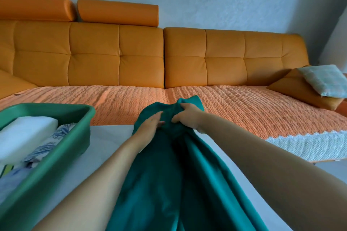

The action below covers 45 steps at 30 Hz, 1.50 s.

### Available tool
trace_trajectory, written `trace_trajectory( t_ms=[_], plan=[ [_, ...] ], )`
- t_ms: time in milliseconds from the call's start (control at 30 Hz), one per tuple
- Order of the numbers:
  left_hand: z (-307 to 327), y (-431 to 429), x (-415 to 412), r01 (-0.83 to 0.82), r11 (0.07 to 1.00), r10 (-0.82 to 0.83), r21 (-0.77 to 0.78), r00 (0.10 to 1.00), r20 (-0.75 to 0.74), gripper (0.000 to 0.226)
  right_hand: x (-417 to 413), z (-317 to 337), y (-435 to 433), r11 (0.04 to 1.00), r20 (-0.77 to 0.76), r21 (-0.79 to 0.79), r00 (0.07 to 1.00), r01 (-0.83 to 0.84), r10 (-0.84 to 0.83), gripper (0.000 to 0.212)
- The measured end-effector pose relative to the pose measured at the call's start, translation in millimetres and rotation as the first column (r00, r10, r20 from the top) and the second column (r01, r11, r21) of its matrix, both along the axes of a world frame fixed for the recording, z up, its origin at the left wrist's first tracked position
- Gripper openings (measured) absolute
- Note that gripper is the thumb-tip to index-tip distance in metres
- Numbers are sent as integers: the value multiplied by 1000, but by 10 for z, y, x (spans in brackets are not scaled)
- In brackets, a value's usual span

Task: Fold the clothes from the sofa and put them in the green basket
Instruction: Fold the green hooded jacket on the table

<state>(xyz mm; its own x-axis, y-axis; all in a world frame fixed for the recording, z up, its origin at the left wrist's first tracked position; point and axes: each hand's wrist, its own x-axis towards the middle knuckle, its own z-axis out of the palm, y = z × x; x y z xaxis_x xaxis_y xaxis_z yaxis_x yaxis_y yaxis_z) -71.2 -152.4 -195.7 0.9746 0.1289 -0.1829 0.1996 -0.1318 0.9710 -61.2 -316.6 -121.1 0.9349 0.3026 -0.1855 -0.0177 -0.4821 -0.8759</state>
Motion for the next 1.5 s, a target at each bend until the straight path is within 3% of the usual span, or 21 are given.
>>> trace_trajectory(
  t_ms=[67,133,200,267,367,433,467,567,633,800,867,967,1000,1067,1133,1167,1267,1333,1367,1433,1500],
  plan=[
    [71,115,-30,-146,978,158,-151,985,70,40,-50,11,307,978,42,-119,983,-172,179,53],
    [91,264,-76,-161,986,163,-33,980,117,45,-40,-47,509,892,63,-339,938,-300,340,24],
    [48,385,-89,-119,977,108,177,992,73,57,5,-152,568,768,155,-575,884,-281,440,36],
    [-7,436,-98,-80,960,74,267,997,32,66,94,-294,507,808,247,-554,887,-203,392,45],
    [-41,397,-84,-32,934,12,355,998,58,74,242,-512,355,906,448,-420,858,-44,250,34],
    [-67,353,-52,-5,897,-25,441,998,62,69,323,-585,292,948,502,-318,852,23,148,25],
    [-61,332,-40,9,882,-45,470,997,65,64,354,-602,283,945,503,-325,853,41,136,33],
    [-59,375,-25,17,956,-47,294,995,93,53,420,-614,302,911,450,-409,880,50,154,75],
    [-88,468,-66,-28,990,11,140,993,120,52,456,-593,363,898,408,-440,893,11,189,87],
    [-218,588,-163,-92,986,75,137,989,124,59,597,-679,678,783,311,-606,863,-144,399,81],
    [-220,613,-165,-72,972,50,223,994,101,58,670,-744,823,705,229,-685,864,-185,449,75],
    [-152,649,-115,-30,885,20,464,999,27,62,811,-804,947,622,151,-745,848,-240,508,59],
    [-130,648,-81,-36,815,19,579,999,35,65,858,-806,961,670,170,-699,851,-251,497,59],
    [-75,593,-9,-110,619,-61,778,980,187,63,943,-807,956,829,245,-502,879,-246,409,63],
    [-7,495,73,-227,528,-215,818,897,387,50,1010,-809,909,944,328,-279,906,-179,269,65],
    [17,454,122,-236,507,-278,829,865,417,45,1048,-815,862,974,367,-200,913,-106,175,65],
    [-2,428,269,-47,432,-415,901,876,245,47,1217,-854,681,988,413,-98,908,121,-71,69],
    [-43,490,338,94,365,-401,926,914,65,53,1357,-892,555,963,407,-163,904,214,-132,68],
    [-63,521,366,120,335,-360,935,933,10,52,1443,-916,494,934,409,-270,906,233,-108,65],
    [-56,515,417,117,297,-247,948,968,-42,46,1610,-959,399,863,385,-459,923,212,-22,50],
    [-10,409,495,55,269,-135,962,991,-19,43,1740,-946,382,880,350,-444,937,168,-3,35]
  ],
)
